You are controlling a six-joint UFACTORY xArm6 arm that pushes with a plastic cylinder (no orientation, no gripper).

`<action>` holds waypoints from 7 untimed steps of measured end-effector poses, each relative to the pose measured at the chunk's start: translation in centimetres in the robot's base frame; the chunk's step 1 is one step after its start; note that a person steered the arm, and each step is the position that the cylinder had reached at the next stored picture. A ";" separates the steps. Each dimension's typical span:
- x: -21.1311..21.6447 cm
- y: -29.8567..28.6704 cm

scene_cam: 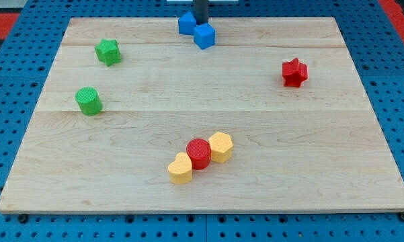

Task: Push red star slightly upwards

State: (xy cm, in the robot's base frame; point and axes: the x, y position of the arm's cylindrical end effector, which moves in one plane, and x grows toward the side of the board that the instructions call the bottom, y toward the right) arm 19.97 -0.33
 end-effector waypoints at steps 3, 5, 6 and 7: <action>3.1 12.9; 10.7 21.6; 17.3 23.0; 19.4 19.8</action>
State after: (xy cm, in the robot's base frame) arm 39.40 19.45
